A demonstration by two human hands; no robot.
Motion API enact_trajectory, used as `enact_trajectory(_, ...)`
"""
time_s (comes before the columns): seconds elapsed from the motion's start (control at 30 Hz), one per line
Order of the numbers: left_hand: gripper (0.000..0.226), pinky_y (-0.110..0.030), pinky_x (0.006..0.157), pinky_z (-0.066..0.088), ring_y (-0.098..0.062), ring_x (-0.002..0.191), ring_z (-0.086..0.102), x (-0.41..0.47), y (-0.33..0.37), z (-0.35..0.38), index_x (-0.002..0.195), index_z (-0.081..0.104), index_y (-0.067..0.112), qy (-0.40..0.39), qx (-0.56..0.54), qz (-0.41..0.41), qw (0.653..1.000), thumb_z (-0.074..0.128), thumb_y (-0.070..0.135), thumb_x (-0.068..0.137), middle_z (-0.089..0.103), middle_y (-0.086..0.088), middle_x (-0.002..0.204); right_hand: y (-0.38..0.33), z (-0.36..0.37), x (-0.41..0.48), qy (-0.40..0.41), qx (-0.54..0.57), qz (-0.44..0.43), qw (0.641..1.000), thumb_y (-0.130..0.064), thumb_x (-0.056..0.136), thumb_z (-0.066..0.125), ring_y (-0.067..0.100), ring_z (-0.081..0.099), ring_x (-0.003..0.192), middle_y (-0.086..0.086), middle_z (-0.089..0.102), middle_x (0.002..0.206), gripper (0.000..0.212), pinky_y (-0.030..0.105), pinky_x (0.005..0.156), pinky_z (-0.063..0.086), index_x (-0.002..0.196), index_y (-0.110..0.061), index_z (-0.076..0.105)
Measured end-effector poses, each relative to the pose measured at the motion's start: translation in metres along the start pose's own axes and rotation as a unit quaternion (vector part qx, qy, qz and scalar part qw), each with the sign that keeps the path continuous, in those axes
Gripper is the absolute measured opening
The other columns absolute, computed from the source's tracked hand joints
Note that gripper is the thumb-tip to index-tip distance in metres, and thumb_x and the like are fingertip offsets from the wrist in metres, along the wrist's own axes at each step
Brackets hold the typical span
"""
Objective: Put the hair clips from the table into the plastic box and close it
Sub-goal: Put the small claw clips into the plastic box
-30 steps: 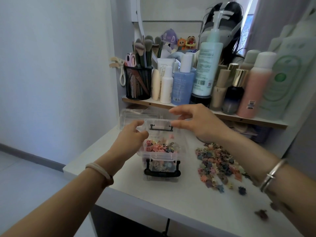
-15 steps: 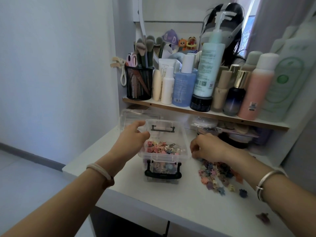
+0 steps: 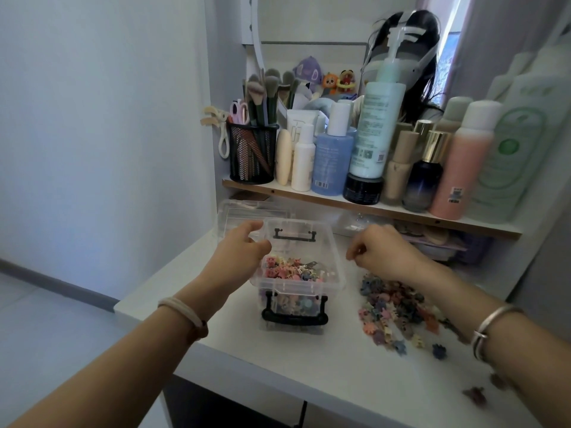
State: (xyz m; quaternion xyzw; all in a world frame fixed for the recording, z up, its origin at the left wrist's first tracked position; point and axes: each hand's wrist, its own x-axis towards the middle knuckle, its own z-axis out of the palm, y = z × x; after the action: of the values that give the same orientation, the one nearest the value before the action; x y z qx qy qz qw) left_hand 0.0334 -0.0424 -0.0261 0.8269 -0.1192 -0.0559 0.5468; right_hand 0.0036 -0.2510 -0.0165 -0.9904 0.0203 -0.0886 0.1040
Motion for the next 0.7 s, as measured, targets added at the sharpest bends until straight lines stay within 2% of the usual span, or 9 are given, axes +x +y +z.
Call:
enact_trajectory(0.1,0.047,-0.035,0.085,0.044,-0.029,0.092,0.056,0.0,-0.001,0.0,0.14,0.037,0.015,-0.003,-0.002,0.004,1.0,0.044,0.011,0.093,0.058,-0.021,0.121,-0.017,-0.02,0.002,0.084,0.191,0.008,0.978,-0.005,0.083,0.063,0.005,0.057,0.077,-0.002,0.069,0.088,0.017,0.007,0.064,0.04,0.087,-0.019,0.073)
enact_trajectory(0.17,0.048,-0.034,0.085,0.044,-0.034,0.095,0.057,0.0,-0.001,-0.001,0.14,0.037,0.015,-0.001,-0.005,0.007,1.0,0.044,0.011,0.093,0.057,-0.021,0.116,-0.03,-0.034,-0.002,0.042,0.358,-0.021,0.933,-0.006,0.08,0.068,0.003,0.06,0.073,-0.005,0.068,0.082,0.018,0.007,0.065,0.049,0.078,-0.024,0.069)
enact_trajectory(0.23,0.048,-0.032,0.081,0.042,-0.038,0.103,0.058,-0.001,0.0,0.0,0.14,0.037,0.016,-0.003,-0.01,0.005,1.0,0.044,0.011,0.094,0.056,-0.023,0.116,-0.033,-0.041,-0.005,-0.017,0.393,-0.033,0.919,-0.009,0.08,0.068,0.003,0.062,0.076,-0.007,0.068,0.083,0.014,0.014,0.072,0.055,0.082,-0.023,0.068)
enact_trajectory(0.3,0.047,-0.03,0.079,0.042,-0.04,0.111,0.056,-0.002,0.001,0.0,0.14,0.037,0.016,-0.005,-0.013,0.003,1.0,0.044,0.011,0.094,0.055,-0.025,0.123,-0.023,-0.042,-0.003,-0.012,0.361,-0.009,0.932,-0.009,0.084,0.064,0.002,0.061,0.075,-0.009,0.067,0.083,0.013,0.014,0.069,0.054,0.091,-0.019,0.07)
enact_trajectory(0.37,0.046,-0.03,0.079,0.042,-0.041,0.112,0.055,-0.001,0.001,0.0,0.139,0.037,0.015,-0.005,-0.012,0.003,1.0,0.044,0.011,0.094,0.054,-0.026,0.125,-0.007,-0.034,-0.001,0.005,0.255,0.025,0.967,-0.006,0.086,0.061,0.003,0.058,0.076,-0.005,0.068,0.088,0.02,0.015,0.067,0.049,0.103,-0.014,0.069)
enact_trajectory(0.43,0.046,-0.03,0.078,0.041,-0.041,0.111,0.056,-0.001,0.001,0.0,0.139,0.037,0.015,-0.005,-0.011,0.003,1.0,0.044,0.011,0.094,0.054,-0.027,0.123,0.008,-0.019,-0.002,-0.046,0.084,0.027,0.995,-0.004,0.085,0.06,0.003,0.054,0.088,-0.002,0.065,0.103,0.03,0.015,0.077,0.039,0.112,-0.015,0.066)
enact_trajectory(0.5,0.046,-0.03,0.078,0.041,-0.039,0.102,0.058,-0.002,0.002,0.001,0.139,0.037,0.016,-0.005,-0.009,0.003,1.0,0.044,0.011,0.094,0.056,-0.026,0.115,0.016,-0.003,-0.004,-0.121,-0.014,0.012,0.993,-0.004,0.084,0.058,0.006,0.053,0.098,-0.003,0.062,0.11,0.037,0.016,0.08,0.039,0.118,-0.017,0.062)
enact_trajectory(0.6,0.046,-0.03,0.078,0.042,-0.035,0.099,0.058,-0.002,0.004,0.002,0.139,0.037,0.016,-0.004,-0.008,-0.001,1.0,0.044,0.011,0.094,0.056,-0.022,0.115,0.015,0.01,-0.005,-0.146,-0.055,-0.002,0.988,-0.003,0.085,0.051,0.015,0.056,0.11,0.0,0.063,0.119,0.035,0.022,0.09,0.044,0.115,-0.017,0.064)
enact_trajectory(0.7,0.046,-0.03,0.078,0.042,-0.025,0.085,0.053,-0.001,0.003,0.002,0.139,0.037,0.016,-0.004,-0.011,-0.001,1.0,0.044,0.011,0.094,0.055,-0.016,0.105,0.014,0.016,-0.003,-0.128,-0.065,-0.012,0.99,-0.004,0.087,0.049,0.016,0.056,0.109,0.001,0.065,0.114,0.03,0.023,0.089,0.043,0.107,-0.016,0.068)
